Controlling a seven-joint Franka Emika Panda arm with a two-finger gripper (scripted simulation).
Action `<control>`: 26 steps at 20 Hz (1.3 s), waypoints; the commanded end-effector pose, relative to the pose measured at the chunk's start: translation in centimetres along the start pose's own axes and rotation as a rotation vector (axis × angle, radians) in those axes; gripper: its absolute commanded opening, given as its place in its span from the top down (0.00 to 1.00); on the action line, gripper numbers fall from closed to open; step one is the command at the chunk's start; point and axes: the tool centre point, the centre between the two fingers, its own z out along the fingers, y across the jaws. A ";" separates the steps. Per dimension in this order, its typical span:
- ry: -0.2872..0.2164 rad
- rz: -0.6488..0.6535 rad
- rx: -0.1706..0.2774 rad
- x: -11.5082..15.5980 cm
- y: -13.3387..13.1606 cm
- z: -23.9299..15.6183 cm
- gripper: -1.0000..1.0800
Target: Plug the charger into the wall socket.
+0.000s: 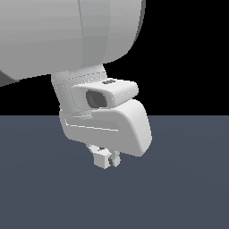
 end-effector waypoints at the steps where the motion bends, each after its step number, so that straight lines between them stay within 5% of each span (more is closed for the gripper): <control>1: 0.000 -0.004 0.002 -0.1 -0.2 0.0 1.00; 12: 0.002 -0.051 0.020 0.7 -0.7 -0.6 1.00; 26: 0.010 -0.333 0.133 3.6 -4.8 -4.1 1.00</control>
